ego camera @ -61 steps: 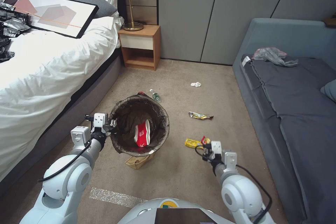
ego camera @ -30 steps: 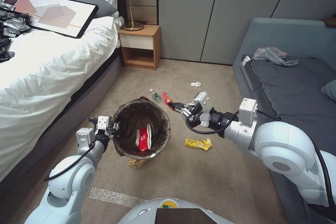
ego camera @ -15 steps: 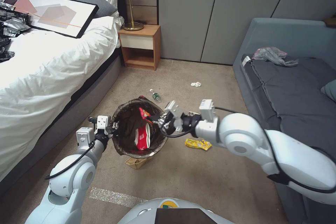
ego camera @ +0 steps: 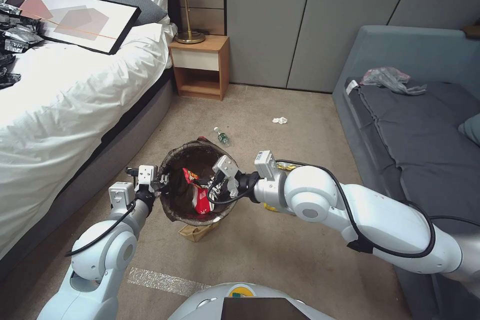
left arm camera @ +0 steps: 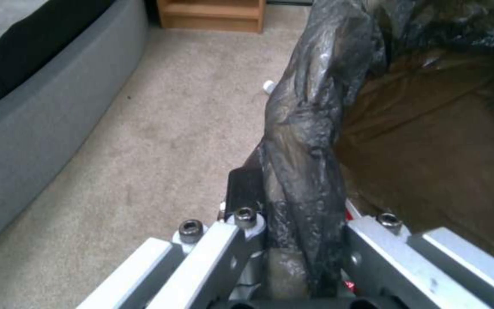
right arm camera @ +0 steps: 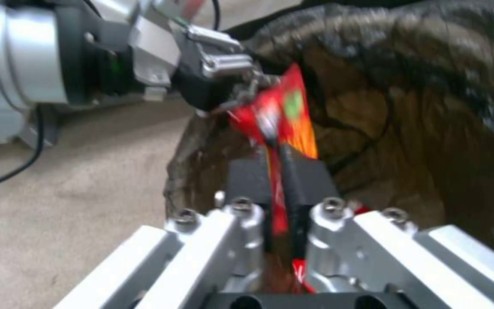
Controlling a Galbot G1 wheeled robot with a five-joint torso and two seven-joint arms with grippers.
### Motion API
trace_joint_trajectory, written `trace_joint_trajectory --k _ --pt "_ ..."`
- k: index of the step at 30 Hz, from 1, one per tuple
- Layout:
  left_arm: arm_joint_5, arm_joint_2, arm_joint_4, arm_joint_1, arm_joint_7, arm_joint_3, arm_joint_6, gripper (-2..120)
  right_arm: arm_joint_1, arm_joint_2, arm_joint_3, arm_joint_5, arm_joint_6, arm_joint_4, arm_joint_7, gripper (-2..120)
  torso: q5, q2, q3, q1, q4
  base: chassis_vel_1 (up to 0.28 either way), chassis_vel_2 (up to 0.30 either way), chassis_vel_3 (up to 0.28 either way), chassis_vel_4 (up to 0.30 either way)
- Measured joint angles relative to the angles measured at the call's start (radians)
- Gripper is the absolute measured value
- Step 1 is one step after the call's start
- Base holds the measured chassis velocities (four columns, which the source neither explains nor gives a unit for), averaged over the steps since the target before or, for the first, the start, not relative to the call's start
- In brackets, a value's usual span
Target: Pick up the trash bin, then pick up the garbage from the floor and place it into the trash bin.
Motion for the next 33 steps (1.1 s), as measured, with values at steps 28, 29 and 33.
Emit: trace_joint_trajectory --k 28,29,33 --pt "-0.001 0.001 -0.001 -0.003 0.001 -0.007 -0.003 0 -0.122 -0.029 0.225 0.033 0.068 0.043 0.033 100 0.0001 0.000 0.000 0.000 0.0001 0.000 0.000 0.000 0.000" --pt "-0.001 0.001 -0.001 -0.003 0.001 -0.007 -0.003 0 -0.122 -0.029 0.225 0.033 0.068 0.043 0.033 100 0.0001 0.000 0.000 0.000 0.0001 0.000 0.000 0.000 0.000" --pt "-0.001 0.000 -0.001 -0.003 0.001 -0.008 -0.004 0 -0.138 -0.035 0.286 0.038 0.086 0.058 0.040 100 0.0003 0.000 0.000 0.000 -0.0001 0.000 0.000 0.000 0.000"
